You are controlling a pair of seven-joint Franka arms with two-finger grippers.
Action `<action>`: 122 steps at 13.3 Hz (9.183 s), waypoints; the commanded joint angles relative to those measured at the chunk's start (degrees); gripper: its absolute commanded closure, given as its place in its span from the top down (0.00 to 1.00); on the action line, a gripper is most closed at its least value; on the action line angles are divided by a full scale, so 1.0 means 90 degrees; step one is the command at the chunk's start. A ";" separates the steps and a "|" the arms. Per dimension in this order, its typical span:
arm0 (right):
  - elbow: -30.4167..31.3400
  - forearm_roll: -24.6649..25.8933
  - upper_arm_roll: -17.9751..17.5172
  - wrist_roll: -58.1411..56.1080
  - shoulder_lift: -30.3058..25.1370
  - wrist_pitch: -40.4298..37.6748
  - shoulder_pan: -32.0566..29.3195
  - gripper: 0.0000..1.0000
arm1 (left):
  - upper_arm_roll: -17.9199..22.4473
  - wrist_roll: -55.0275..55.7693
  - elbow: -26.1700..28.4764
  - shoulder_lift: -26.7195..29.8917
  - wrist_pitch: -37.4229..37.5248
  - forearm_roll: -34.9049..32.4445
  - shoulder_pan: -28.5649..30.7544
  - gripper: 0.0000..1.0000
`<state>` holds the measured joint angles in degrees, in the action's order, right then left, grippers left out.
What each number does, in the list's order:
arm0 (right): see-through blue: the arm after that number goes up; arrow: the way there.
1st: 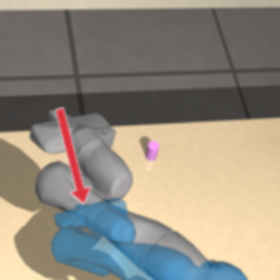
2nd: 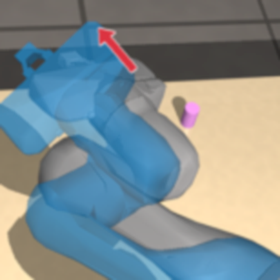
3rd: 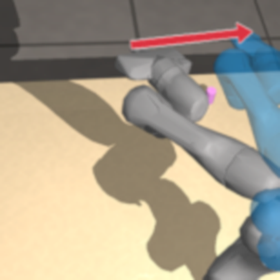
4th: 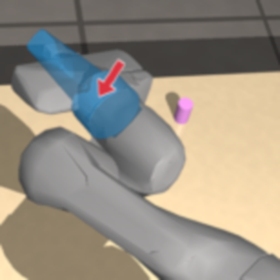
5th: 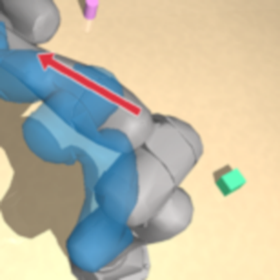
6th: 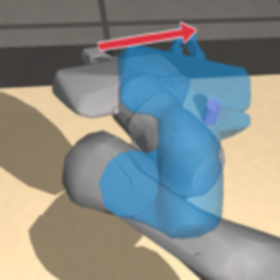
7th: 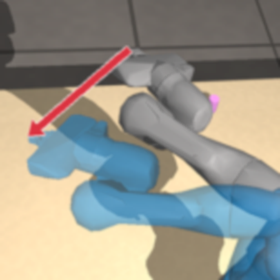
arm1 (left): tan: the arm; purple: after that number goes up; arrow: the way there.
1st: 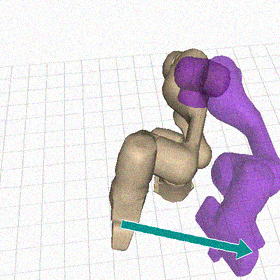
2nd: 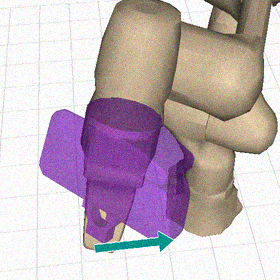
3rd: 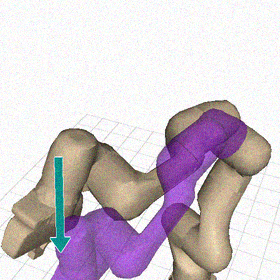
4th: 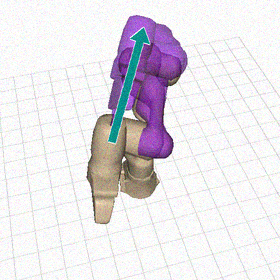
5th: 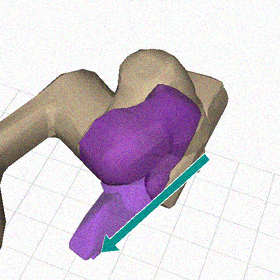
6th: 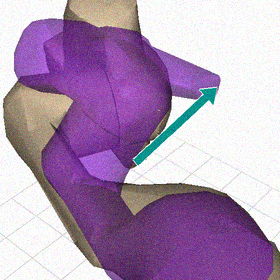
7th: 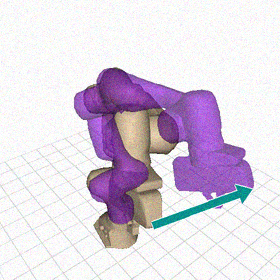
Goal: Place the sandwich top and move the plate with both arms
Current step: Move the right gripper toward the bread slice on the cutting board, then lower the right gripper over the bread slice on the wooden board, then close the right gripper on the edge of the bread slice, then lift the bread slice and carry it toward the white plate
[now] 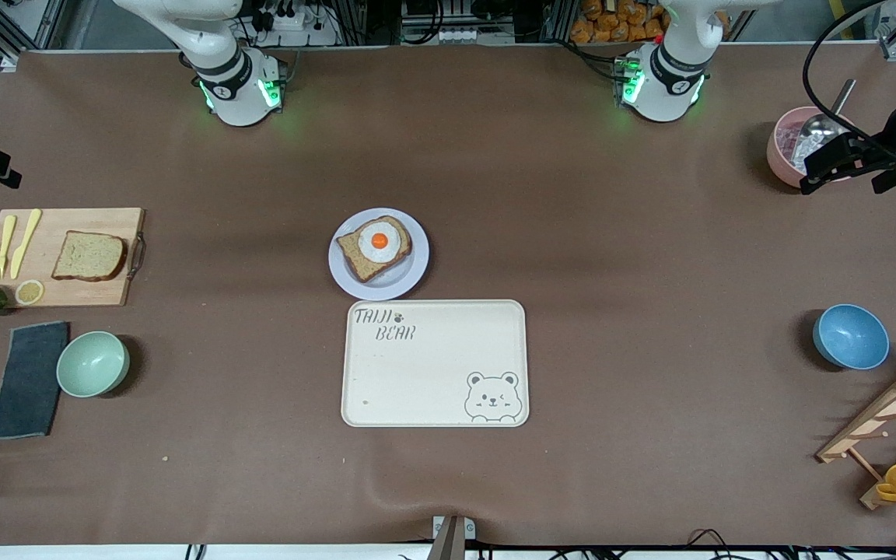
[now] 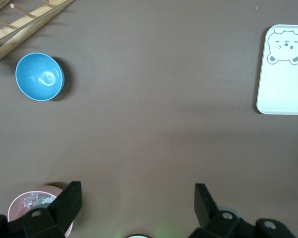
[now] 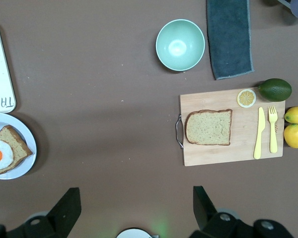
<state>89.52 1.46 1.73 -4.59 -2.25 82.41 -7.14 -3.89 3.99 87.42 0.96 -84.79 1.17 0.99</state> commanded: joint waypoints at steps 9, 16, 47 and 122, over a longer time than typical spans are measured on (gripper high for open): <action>-0.0113 -0.0377 -0.0095 0.0012 -0.0014 0.0022 0.0343 1.00 | 0.0051 0.0025 -0.0133 -0.0077 0.0007 0.0095 -0.0022 1.00; -0.0123 0.0043 -0.0085 -0.0311 0.0220 0.0179 0.0931 1.00 | 0.0041 0.0171 -0.0104 -0.0506 -0.0109 0.0124 -0.0051 1.00; -0.0113 -0.0142 -0.0046 -0.3923 0.3988 0.2883 -0.2809 1.00 | -0.0115 0.0651 -0.0094 -0.0829 -0.0325 -0.0159 -0.0579 1.00; 0.0336 -0.3159 -0.1882 -0.2762 0.3402 0.0256 0.0607 0.00 | -0.0125 0.0602 -0.0065 -0.0829 -0.0178 -0.0071 -0.0579 1.00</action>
<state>92.78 -23.97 -15.55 -30.25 25.67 84.77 -3.27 -4.78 9.11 87.11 -6.77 -87.49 1.21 -4.27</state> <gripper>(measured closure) 0.965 0.000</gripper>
